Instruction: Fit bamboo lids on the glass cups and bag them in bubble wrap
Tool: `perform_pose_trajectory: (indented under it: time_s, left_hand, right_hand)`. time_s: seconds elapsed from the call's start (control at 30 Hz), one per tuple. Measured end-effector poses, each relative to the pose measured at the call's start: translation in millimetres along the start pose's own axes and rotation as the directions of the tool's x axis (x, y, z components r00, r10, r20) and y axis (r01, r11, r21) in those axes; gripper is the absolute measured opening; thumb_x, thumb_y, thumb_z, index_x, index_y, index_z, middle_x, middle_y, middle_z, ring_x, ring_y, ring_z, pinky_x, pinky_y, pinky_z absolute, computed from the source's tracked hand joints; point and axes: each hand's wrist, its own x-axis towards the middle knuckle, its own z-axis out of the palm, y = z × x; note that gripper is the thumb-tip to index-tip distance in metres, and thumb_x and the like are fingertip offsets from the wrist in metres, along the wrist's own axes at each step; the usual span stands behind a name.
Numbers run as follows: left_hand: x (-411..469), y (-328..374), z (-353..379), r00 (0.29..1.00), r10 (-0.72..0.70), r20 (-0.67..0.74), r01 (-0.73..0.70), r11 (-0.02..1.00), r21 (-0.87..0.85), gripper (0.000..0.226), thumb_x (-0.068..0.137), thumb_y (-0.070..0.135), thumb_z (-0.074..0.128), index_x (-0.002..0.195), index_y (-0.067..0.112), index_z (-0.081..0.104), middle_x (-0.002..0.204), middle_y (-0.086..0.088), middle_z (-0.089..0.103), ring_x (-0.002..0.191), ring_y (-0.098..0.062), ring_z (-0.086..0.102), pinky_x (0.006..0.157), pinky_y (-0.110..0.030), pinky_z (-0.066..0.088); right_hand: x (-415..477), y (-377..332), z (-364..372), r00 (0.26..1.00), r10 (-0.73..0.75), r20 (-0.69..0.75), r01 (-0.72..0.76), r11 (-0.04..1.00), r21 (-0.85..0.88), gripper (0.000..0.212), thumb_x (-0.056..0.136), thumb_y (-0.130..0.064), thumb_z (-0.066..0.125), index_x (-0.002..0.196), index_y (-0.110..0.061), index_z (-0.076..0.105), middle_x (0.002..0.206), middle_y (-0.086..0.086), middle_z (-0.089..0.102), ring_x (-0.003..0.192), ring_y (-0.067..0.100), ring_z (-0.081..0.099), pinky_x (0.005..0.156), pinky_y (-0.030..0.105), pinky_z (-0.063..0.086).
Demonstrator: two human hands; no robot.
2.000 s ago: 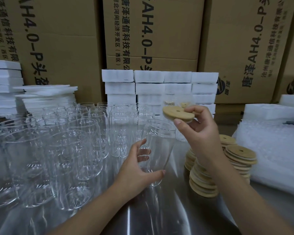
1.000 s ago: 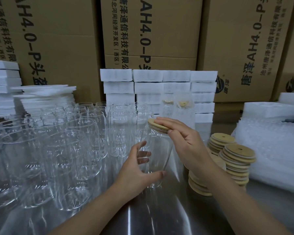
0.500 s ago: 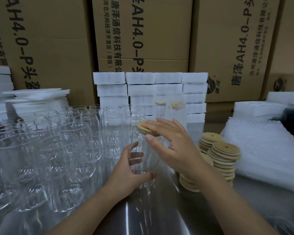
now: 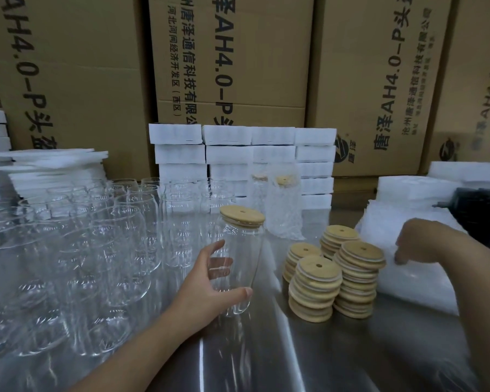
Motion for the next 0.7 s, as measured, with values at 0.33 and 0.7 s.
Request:
perform_pose_trajectory:
  time_s: [0.33, 0.7]
  left_hand:
    - [-2.0, 1.2, -0.5, 1.0, -0.002, -0.007, 0.002, 1.0, 0.006, 0.091, 0.041, 0.053, 0.082, 0.118, 0.06, 0.035, 0.118, 0.014, 0.057, 0.108, 0.004, 0.057, 0.079, -0.017, 0.051]
    - [-0.2, 1.7, -2.3, 0.996, 0.022, -0.081, -0.025, 0.999, -0.036, 0.089, 0.039, 0.054, 0.081, 0.116, 0.059, 0.037, 0.116, 0.014, 0.058, 0.103, 0.007, 0.059, 0.084, -0.023, 0.054]
  right_hand:
    - [-23.3, -20.5, -29.9, 0.827, 0.115, -0.55, 0.144, 0.903, 0.405, 0.03, 0.1, -0.032, 0.042, 0.105, -0.014, 0.065, 0.089, 0.008, 0.059, 0.088, 0.032, 0.056, 0.08, 0.044, 0.047]
    - [-26.6, -46.2, -12.9, 0.965, -0.074, -0.251, 0.169, 0.91, 0.38, 0.038, 0.088, -0.055, 0.054, 0.069, -0.022, 0.056, 0.071, -0.002, 0.058, 0.071, 0.018, 0.055, 0.069, 0.034, 0.047]
